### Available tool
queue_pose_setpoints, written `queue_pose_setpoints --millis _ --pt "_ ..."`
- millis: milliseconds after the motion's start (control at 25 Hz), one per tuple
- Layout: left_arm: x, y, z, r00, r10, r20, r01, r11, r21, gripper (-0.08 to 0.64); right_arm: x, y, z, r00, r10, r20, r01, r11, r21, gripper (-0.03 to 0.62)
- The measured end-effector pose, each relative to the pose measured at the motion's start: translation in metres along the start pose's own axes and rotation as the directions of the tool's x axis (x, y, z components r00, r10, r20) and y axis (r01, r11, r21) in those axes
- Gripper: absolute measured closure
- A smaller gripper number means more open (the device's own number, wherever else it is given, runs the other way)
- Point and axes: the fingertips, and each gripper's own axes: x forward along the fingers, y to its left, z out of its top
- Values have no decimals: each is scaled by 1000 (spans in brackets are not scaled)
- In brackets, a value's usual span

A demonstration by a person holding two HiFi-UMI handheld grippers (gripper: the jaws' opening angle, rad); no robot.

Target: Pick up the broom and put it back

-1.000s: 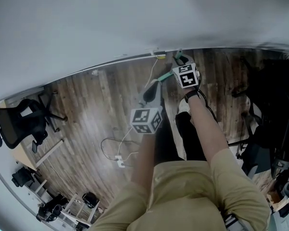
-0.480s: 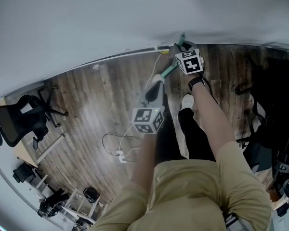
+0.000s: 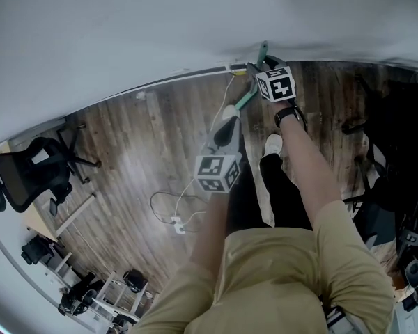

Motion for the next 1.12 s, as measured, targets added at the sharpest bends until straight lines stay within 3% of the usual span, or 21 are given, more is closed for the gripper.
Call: queue_pose_setpoints --millis 80,280,560,760,880,1120 --pt "-2 -3 4 1000 3 2 -3 1000 1 558 -10 1 -6 1000 5 -7 -5 1000 26 316" --pt "-10 -13 24 1000 6 19 -7 1000 20 558 -63 -1 -17 998 -42 38 39 996 86 318" --pt "-37 -53 78 999 -15 52 10 996 85 558 -188 24 13 976 -123 180 104 988 114 398" --pt "-52 -97 133 990 -56 126 39 991 128 558 -285 38 84 921 -170 350 152 985 78 461" --pt "-61 -128 182 976 -102 194 64 980 190 558 -336 49 134 880 -172 442 179 984 27 485" --pt "-101 -187 244 944 -158 290 75 958 277 558 -428 80 189 807 -148 571 207 978 -40 580"
